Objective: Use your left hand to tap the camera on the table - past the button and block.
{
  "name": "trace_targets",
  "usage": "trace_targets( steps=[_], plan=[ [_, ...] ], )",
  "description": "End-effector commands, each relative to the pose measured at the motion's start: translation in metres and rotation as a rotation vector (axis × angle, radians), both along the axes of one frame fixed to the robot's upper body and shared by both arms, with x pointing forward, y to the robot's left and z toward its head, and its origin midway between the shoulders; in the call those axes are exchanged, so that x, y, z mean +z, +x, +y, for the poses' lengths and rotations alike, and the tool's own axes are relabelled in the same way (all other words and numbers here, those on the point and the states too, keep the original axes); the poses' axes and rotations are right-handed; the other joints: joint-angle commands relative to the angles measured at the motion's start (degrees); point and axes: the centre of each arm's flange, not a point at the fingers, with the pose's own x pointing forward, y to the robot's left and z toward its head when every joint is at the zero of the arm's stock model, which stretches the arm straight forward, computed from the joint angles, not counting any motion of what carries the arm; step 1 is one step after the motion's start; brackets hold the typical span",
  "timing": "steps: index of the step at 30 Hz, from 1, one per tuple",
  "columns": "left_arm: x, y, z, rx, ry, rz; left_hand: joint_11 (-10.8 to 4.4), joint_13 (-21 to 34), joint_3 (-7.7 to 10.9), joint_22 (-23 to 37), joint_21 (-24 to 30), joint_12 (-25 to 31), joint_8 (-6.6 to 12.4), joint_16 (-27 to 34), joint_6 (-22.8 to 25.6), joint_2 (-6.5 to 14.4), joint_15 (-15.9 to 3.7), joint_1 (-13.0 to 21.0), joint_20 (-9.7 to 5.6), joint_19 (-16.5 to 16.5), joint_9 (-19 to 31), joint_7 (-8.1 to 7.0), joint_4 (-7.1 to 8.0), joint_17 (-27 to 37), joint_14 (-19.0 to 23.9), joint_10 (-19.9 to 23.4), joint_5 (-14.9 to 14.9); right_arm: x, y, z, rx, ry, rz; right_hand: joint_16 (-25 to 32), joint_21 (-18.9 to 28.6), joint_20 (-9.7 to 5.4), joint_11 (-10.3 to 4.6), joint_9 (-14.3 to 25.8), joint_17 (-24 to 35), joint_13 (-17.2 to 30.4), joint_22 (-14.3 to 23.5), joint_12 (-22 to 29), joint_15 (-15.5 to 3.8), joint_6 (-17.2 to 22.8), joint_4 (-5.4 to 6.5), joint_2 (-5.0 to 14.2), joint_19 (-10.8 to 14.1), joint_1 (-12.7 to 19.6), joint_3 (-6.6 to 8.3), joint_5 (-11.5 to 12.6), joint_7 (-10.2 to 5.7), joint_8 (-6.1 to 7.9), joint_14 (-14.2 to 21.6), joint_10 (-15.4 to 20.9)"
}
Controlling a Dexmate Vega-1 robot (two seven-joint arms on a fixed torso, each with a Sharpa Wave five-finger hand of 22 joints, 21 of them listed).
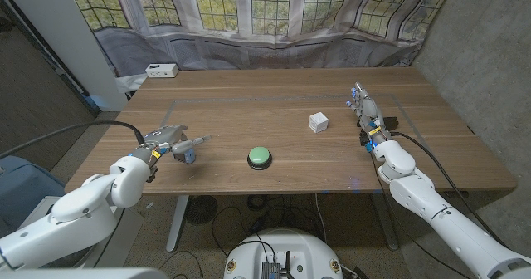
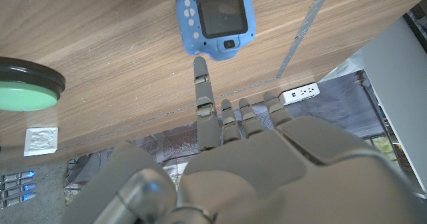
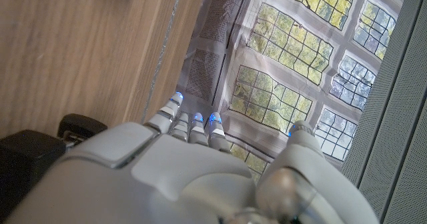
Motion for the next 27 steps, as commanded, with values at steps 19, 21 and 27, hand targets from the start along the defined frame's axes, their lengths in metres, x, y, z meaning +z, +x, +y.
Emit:
trace_targets(
  steps=[19,21,27],
  plan=[
    [-0.0062,0.0039,-0.0043,0.001,-0.006,0.021,-0.14,0.04,0.32,0.27,0.32,0.23,-0.02,0.59,1.42,0.58,-0.39,1.31,0.20,-0.42,0.18,0.17,-0.59,0.08,0.97,0.46,0.35,-0.0014,0.0021,-0.0034,-0.001,0.003,0.010,0.10,0.04,0.47,-0.05,0.24,0.20,0.12,0.23,0.13,0.06,0.19,-0.36,0.14,0.21,-0.14,0.06,-0.21,-0.44,-0.14,0.34,0.22],
    [-0.0063,0.0047,-0.0047,-0.001,-0.006,0.022,-0.16,0.04,0.36,0.27,0.32,0.21,-0.15,0.58,1.23,0.63,-0.41,1.39,0.20,-0.43,0.19,0.20,-0.62,0.08,0.98,0.41,0.34,-0.0019,0.0012,-0.0040,-0.003,-0.001,0.008,0.10,0.05,0.45,-0.03,0.24,0.20,0.12,0.23,0.14,0.08,0.19,-0.36,0.14,0.21,-0.15,0.06,-0.21,-0.44,-0.14,0.34,0.24],
    [-0.0066,0.0051,-0.0047,-0.003,-0.009,0.015,-0.16,0.04,0.42,0.27,0.33,0.15,-0.24,0.57,1.22,0.71,-0.31,1.52,0.20,-0.44,0.19,0.10,-0.68,0.08,1.01,0.26,0.32,-0.0013,-0.0014,-0.0048,-0.011,0.007,0.004,0.11,0.05,0.47,0.02,0.24,0.20,0.12,0.23,0.14,0.05,0.22,-0.36,0.14,0.21,-0.16,0.05,-0.21,-0.43,-0.13,0.38,0.25]
  ],
)
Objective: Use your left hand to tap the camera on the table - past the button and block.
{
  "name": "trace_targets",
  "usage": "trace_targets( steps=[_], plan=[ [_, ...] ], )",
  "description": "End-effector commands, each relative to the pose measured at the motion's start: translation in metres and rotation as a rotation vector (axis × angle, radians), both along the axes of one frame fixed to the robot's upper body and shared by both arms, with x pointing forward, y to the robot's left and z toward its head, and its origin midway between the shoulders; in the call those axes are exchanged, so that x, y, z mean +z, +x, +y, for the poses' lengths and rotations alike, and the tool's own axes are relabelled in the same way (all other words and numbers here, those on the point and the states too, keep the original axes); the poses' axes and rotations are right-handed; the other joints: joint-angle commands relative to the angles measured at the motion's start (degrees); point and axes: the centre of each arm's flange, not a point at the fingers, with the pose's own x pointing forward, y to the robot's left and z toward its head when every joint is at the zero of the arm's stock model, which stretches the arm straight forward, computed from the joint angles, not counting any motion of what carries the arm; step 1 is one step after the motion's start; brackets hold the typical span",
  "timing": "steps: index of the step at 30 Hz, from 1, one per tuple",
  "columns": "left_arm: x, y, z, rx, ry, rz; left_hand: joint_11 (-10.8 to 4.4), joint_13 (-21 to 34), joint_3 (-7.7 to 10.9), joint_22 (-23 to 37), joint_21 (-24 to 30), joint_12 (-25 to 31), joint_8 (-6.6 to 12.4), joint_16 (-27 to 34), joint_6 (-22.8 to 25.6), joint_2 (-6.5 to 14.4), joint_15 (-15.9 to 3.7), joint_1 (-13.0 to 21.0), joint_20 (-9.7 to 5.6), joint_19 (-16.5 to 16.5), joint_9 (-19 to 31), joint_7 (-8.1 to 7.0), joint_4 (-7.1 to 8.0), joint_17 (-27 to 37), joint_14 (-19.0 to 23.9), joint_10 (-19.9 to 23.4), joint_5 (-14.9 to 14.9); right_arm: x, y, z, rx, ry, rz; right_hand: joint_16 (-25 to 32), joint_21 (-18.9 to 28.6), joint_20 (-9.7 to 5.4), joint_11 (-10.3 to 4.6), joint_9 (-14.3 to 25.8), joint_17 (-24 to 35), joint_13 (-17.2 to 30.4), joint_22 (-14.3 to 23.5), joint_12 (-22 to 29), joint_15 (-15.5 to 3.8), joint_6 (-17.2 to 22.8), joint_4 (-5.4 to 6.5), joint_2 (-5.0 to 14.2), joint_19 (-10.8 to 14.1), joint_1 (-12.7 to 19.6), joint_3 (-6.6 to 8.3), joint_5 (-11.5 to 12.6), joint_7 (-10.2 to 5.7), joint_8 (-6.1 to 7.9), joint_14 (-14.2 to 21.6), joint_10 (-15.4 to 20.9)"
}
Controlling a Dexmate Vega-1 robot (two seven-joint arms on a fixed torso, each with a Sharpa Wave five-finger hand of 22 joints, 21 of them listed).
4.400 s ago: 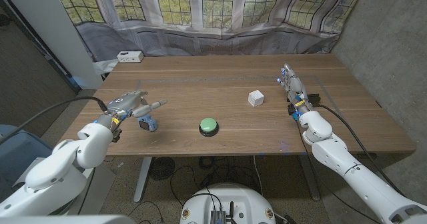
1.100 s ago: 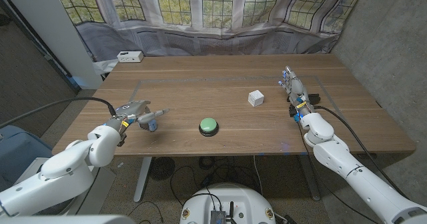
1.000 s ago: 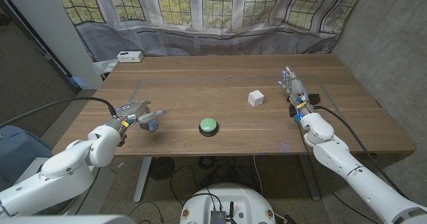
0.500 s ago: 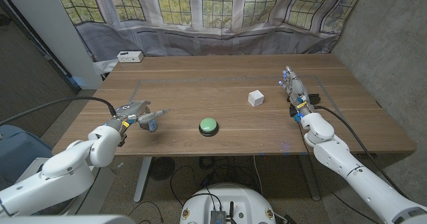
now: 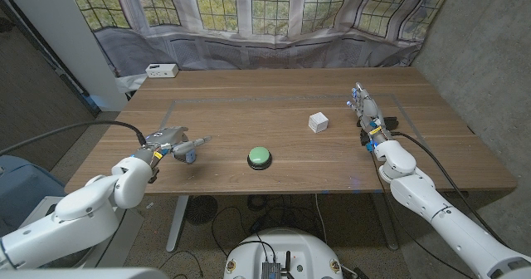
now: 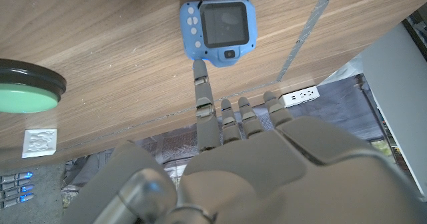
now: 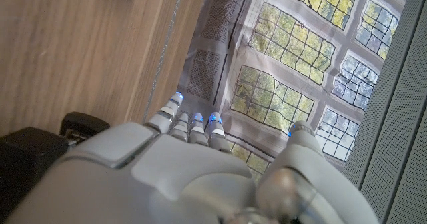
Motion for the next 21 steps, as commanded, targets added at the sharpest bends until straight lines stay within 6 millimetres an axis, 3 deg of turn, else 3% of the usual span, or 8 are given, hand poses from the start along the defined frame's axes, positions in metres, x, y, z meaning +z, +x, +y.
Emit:
trace_targets(
  steps=[1,21],
  plan=[
    [-0.0027,0.0034,-0.0006,-0.004,0.002,0.002,0.07,0.04,0.03,0.27,0.33,0.14,-0.24,0.17,0.21,0.11,0.22,0.93,0.21,-0.44,0.18,-0.32,-0.29,0.08,0.49,0.00,0.32,-0.0001,-0.0037,-0.0019,-0.011,0.004,-0.006,0.11,0.05,0.48,0.02,0.24,0.20,0.12,0.23,0.15,0.08,0.20,-0.36,0.14,0.21,-0.16,0.05,-0.21,-0.40,-0.13,0.38,0.25],
    [-0.0055,0.0003,0.0031,0.007,-0.016,-0.013,0.03,0.05,0.28,0.27,0.30,0.13,-0.50,0.05,0.24,0.44,0.13,1.43,0.22,-0.60,0.20,-0.36,-0.48,0.08,0.37,-0.08,0.26,0.0052,-0.0012,0.0031,-0.001,-0.003,-0.009,0.13,0.02,0.67,-0.09,0.24,0.21,0.13,0.23,0.18,0.16,0.19,-0.38,0.12,0.07,-0.20,0.04,-0.21,-0.46,-0.13,0.45,0.35]
  ],
)
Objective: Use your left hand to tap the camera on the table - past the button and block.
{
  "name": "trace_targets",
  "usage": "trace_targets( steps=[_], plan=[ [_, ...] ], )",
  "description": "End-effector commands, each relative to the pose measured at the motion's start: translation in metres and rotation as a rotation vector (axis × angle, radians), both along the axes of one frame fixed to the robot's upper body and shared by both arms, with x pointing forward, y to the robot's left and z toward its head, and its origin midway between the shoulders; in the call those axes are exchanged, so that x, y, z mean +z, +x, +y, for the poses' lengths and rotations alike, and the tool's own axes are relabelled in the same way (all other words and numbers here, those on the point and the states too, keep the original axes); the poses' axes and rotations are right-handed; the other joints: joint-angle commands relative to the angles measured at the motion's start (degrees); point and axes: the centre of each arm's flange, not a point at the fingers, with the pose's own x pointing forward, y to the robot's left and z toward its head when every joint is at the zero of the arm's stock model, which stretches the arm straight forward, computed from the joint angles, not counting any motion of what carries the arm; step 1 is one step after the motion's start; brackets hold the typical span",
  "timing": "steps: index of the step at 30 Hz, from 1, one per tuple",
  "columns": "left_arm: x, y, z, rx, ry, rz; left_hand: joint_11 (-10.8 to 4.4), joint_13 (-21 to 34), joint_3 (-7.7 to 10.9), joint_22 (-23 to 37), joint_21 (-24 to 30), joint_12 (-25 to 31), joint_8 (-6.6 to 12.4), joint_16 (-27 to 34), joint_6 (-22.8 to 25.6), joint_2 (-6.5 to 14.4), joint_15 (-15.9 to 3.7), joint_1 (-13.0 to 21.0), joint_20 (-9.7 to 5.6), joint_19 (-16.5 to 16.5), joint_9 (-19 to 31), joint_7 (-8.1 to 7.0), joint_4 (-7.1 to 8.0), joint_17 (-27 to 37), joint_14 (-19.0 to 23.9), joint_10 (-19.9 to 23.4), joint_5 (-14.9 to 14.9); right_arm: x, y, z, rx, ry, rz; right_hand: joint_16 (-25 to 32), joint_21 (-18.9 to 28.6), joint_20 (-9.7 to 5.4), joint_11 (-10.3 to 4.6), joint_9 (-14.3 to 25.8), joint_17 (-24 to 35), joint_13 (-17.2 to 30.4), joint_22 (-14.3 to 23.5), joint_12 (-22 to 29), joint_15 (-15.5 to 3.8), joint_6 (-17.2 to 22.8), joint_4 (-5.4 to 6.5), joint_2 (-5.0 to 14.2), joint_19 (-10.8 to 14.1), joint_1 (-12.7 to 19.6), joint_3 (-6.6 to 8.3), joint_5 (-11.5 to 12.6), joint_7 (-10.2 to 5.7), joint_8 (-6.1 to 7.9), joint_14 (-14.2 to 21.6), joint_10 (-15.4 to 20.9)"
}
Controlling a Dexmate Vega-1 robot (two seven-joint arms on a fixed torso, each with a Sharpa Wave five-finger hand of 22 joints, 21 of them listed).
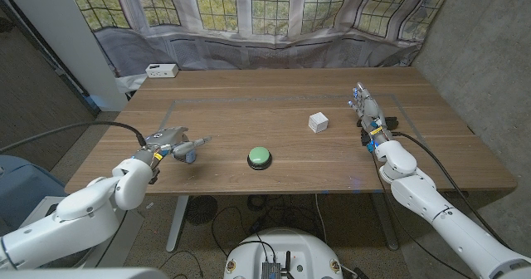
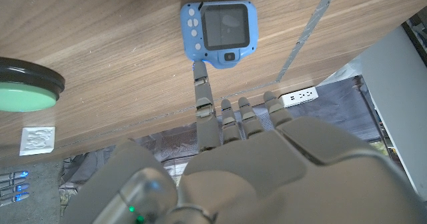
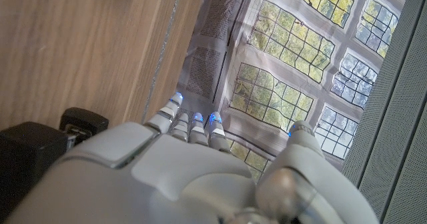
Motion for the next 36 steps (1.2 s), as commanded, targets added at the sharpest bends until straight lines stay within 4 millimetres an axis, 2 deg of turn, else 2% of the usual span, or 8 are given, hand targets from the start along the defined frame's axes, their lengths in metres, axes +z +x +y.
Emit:
trace_targets(
  steps=[1,36],
  plan=[
    [-0.0008,-0.0008,0.0022,0.005,-0.006,-0.007,-0.05,0.04,0.12,0.27,0.30,0.13,-0.02,0.04,0.25,0.15,0.14,0.55,0.01,-0.40,0.18,-0.37,-0.32,0.08,0.35,-0.07,0.26,0.0032,0.0014,0.0040,0.007,-0.011,-0.005,0.13,0.02,0.35,0.09,0.24,0.21,0.13,0.23,0.17,0.17,-0.03,-0.37,0.12,0.38,-0.21,0.03,-0.21,-0.28,-0.14,0.47,0.14],
    [0.0022,-0.0084,0.0063,-0.001,-0.016,-0.066,0.12,0.04,0.66,0.28,0.42,0.43,-0.34,0.11,0.61,0.81,-0.03,1.47,-0.02,-0.22,0.21,-0.35,-0.67,0.07,0.83,0.74,0.07,0.0073,-0.0028,0.0056,0.003,-0.013,-0.015,0.13,0.07,0.44,0.15,0.25,0.21,0.15,0.23,0.19,0.16,0.05,-0.41,0.17,0.38,-0.22,0.05,-0.20,-0.35,-0.12,0.50,0.23]
  ],
)
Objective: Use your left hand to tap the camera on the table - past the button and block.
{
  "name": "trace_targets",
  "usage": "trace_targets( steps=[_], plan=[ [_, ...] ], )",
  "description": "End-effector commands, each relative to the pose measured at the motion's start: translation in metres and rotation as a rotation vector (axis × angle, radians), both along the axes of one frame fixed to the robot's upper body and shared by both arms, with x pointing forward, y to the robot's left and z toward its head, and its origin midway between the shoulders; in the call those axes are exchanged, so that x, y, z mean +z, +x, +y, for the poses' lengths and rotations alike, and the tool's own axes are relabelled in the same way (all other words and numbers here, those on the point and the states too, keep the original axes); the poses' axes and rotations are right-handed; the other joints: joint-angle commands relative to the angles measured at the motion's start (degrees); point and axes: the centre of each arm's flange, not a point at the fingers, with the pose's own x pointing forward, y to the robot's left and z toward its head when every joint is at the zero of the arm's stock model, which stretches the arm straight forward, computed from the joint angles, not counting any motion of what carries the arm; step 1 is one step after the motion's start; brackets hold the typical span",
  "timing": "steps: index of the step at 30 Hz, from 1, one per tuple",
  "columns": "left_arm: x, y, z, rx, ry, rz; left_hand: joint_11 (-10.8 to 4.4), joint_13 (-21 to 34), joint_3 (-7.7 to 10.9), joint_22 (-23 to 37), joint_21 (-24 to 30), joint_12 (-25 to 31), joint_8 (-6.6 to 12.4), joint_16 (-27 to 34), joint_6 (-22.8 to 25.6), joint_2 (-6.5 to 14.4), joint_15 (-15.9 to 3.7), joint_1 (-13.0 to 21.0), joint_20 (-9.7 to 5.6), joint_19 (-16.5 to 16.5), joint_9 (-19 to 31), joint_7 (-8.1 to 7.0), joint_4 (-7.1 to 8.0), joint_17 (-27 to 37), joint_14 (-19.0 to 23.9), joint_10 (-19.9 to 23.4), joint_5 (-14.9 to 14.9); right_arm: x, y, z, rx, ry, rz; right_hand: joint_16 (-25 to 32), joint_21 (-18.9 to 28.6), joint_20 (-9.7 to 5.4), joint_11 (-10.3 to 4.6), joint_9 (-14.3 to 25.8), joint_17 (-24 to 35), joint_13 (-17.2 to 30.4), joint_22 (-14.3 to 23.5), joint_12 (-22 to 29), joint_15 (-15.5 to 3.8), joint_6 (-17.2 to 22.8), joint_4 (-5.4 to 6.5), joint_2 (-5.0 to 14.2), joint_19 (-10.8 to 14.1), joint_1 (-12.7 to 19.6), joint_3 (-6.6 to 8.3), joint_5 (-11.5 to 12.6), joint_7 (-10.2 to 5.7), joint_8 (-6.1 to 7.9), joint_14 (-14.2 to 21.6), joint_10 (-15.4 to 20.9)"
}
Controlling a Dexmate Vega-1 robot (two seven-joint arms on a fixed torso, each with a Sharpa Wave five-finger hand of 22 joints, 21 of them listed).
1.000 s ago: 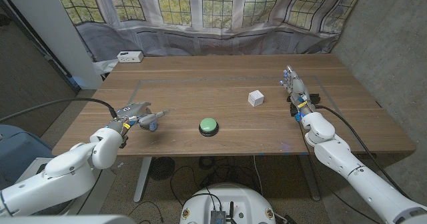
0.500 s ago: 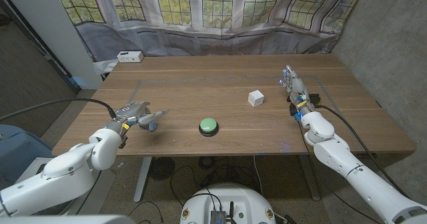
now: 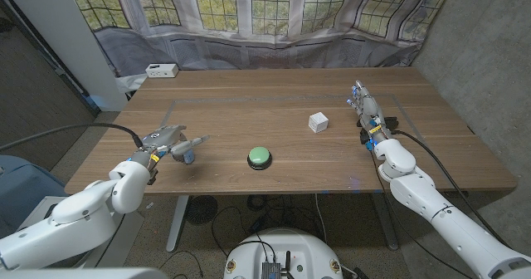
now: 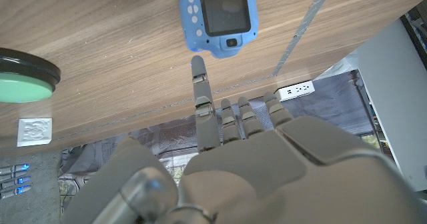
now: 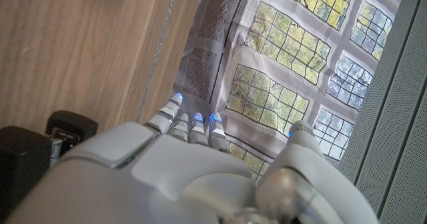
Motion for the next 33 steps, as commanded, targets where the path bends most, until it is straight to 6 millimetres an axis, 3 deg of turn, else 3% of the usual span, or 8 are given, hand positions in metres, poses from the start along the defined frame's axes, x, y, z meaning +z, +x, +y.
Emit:
trace_targets(
  steps=[1,11,13,17,18,25,30,33],
  plan=[
    [0.0005,-0.0028,0.0026,0.002,-0.004,-0.018,-0.09,0.04,0.30,0.28,0.42,0.42,0.05,0.11,0.32,-0.10,0.15,0.58,-0.10,-0.13,0.21,0.05,-0.31,0.07,0.63,0.52,0.07,0.0025,-0.0012,0.0016,0.000,-0.008,-0.005,0.13,0.07,0.43,0.15,0.25,0.21,0.15,0.23,0.18,0.27,0.04,-0.41,0.17,0.37,-0.22,0.05,-0.20,-0.35,-0.12,0.39,0.22],
    [0.0008,-0.0038,0.0039,-0.003,-0.010,-0.039,-0.02,0.05,0.44,0.29,0.48,0.65,-0.31,0.22,-0.27,0.04,0.08,0.84,-0.10,-0.01,0.23,-0.35,-0.41,0.07,1.06,1.17,-0.03,0.0021,-0.0015,0.0032,-0.002,-0.013,-0.003,0.12,0.07,0.42,0.13,0.25,0.21,0.15,0.23,0.18,0.28,0.07,-0.43,0.17,0.36,-0.22,0.06,-0.20,-0.36,-0.11,0.39,0.24],
    [0.0012,-0.0042,0.0047,-0.005,-0.013,-0.043,-0.07,0.06,0.61,0.29,0.51,0.61,-1.48,0.16,-3.52,0.13,0.02,1.20,-0.08,0.10,0.27,-1.87,-0.59,0.07,1.21,1.22,-0.20,0.0019,-0.0018,0.0034,-0.002,-0.003,0.000,0.12,0.07,0.43,0.12,0.25,0.21,0.15,0.23,0.19,0.28,0.09,-0.44,0.17,0.36,-0.21,0.06,-0.20,-0.38,-0.10,0.39,0.26],
    [0.0018,-0.0043,0.0056,-0.003,-0.011,-0.052,0.77,0.17,0.86,0.32,0.59,0.58,-2.30,0.23,-9.85,0.34,0.87,1.60,-0.05,0.36,0.40,-3.07,-0.73,0.13,1.84,1.29,-0.52,0.0011,-0.0019,0.0036,-0.004,-0.006,0.001,0.11,0.08,0.42,0.10,0.25,0.20,0.15,0.23,0.19,0.32,0.09,-0.45,0.18,0.38,-0.19,0.07,-0.19,-0.37,-0.10,0.39,0.26],
    [0.0019,-0.0043,0.0059,-0.005,-0.013,-0.055,0.78,0.23,0.94,0.33,0.59,0.60,-2.48,0.20,-13.85,0.32,0.95,1.75,-0.04,0.41,0.46,-4.52,-0.80,0.16,1.98,1.42,-0.65,0.0008,-0.0019,0.0037,-0.003,-0.008,0.000,0.10,0.09,0.41,0.12,0.25,0.20,0.15,0.23,0.20,0.29,0.12,-0.45,0.18,0.38,-0.19,0.07,-0.19,-0.39,-0.10,0.38,0.28],
    [0.0025,-0.0043,0.0079,-0.015,-0.026,-0.069,0.86,0.56,1.28,0.37,0.75,0.41,-2.66,0.18,-35.38,0.24,1.39,2.35,-0.03,1.22,0.41,-8.29,-1.20,0.24,2.68,1.17,-0.97,0.0006,-0.0015,0.0046,-0.003,-0.002,-0.002,0.10,0.07,0.47,0.08,0.25,0.21,0.15,0.23,0.16,0.21,0.10,-0.44,0.24,0.31,-0.20,0.09,-0.19,-0.45,-0.11,0.36,0.21],
    [0.0009,-0.0045,0.0091,-0.019,-0.036,-0.073,0.88,0.64,1.43,0.38,0.76,0.16,-2.61,0.09,-42.84,0.24,1.43,2.58,-0.02,1.51,0.28,-9.43,-1.39,0.25,2.61,0.32,-0.99,0.0011,-0.0013,0.0063,0.000,-0.007,-0.004,0.10,0.08,0.47,0.10,0.25,0.21,0.15,0.23,0.16,0.25,0.10,-0.44,0.24,0.34,-0.20,0.09,-0.19,-0.44,-0.11,0.37,0.21],
    [0.0000,-0.0049,0.0099,-0.016,-0.038,-0.071,0.96,0.65,1.46,0.38,0.78,0.01,-2.41,0.06,-43.59,0.25,1.49,2.62,-0.03,1.60,0.27,-9.63,-1.42,0.25,2.53,-0.16,-1.00,0.0011,-0.0013,0.0070,0.001,-0.006,-0.004,0.10,0.09,0.48,0.10,0.25,0.21,0.16,0.23,0.18,0.30,0.12,-0.45,0.22,0.35,-0.21,0.09,-0.19,-0.46,-0.10,0.38,0.27]
  ],
)
